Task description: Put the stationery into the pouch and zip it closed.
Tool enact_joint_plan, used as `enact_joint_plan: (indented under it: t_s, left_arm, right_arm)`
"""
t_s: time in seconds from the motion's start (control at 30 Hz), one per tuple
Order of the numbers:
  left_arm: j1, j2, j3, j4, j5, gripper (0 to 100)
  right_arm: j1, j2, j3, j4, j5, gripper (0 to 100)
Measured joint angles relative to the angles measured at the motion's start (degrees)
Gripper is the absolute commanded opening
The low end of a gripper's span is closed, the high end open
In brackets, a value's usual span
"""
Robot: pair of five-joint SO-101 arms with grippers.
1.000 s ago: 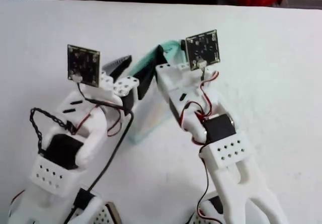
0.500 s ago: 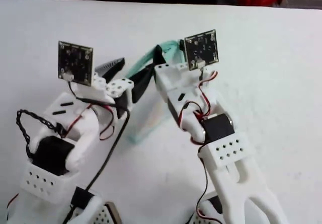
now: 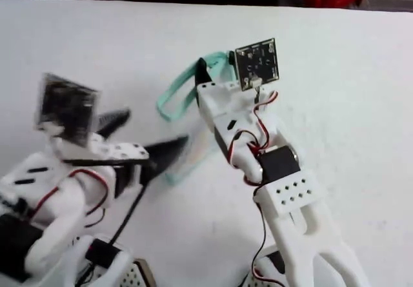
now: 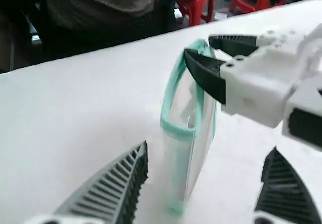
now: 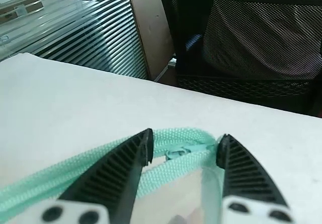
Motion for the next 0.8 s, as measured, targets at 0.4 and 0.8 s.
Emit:
enact_joint_plan:
  t_s: [0.4,0.8]
  left_arm:
    - [-2.9,-6.4,30.0,-18.9,-1.8,36]
    - [-3.3,-32.4,69.4,-51.6,0.2,35]
  right_arm:
    - [0.0,0.0,0.0,0.0,0.0,20.4]
    - [0.0,0.0,0.0,0.0,0.0,20.4]
